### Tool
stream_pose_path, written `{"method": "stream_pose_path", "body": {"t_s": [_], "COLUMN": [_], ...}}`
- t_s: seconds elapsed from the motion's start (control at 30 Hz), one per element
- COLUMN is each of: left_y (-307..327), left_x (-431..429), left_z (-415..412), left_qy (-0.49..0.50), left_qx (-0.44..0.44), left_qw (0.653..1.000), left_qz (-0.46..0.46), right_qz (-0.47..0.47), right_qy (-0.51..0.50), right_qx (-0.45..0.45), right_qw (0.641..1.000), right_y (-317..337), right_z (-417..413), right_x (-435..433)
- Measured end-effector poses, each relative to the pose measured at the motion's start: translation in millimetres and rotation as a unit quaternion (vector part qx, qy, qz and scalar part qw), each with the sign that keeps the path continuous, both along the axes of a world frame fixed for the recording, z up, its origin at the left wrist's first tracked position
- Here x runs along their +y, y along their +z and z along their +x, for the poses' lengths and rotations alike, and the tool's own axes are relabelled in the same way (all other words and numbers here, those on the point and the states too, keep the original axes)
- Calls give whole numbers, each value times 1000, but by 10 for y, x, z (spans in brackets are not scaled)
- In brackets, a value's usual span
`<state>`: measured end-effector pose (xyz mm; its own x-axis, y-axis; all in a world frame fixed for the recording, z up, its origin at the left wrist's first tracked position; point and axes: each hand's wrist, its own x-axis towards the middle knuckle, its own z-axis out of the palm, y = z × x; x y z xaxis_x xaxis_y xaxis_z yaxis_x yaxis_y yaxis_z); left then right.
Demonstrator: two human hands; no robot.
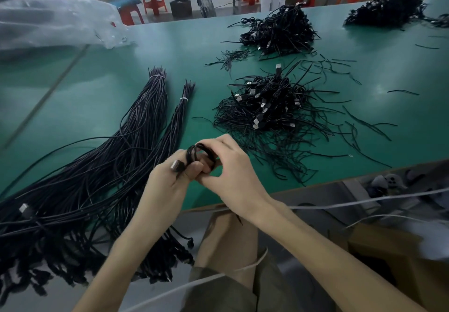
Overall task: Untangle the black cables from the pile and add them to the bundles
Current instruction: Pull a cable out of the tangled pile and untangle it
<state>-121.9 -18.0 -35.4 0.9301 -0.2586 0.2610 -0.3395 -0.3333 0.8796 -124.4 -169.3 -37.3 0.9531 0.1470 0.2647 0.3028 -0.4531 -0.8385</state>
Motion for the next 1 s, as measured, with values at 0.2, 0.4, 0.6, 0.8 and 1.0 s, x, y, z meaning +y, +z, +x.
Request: {"method": "stream_pose_path", "body": {"t_s": [0.2,0.4,0.6,0.8,1.0], "left_y": [-58,-34,-64,-64,-42], "left_x": [134,212,205,156,229], "left_z": [52,54,95,142,172], "left_qy": [15,-12,46,109,87], "left_qx": [65,87,91,85,59], "left_qw": [998,995,995,981,973], "left_qz": [-13,-52,-21,140,204], "right_qz": [-31,4,-74,-191,-211], "right_qy": [28,100,109,79,65], "right_qx": [42,115,107,30,-21], "right_qw": [998,988,986,978,975], "right_y": [-27,-50,-49,-145,-195], "right_z": [3,-26,-32,-54,-32], "right_x": [-103,-118,-123,-101,-164]}}
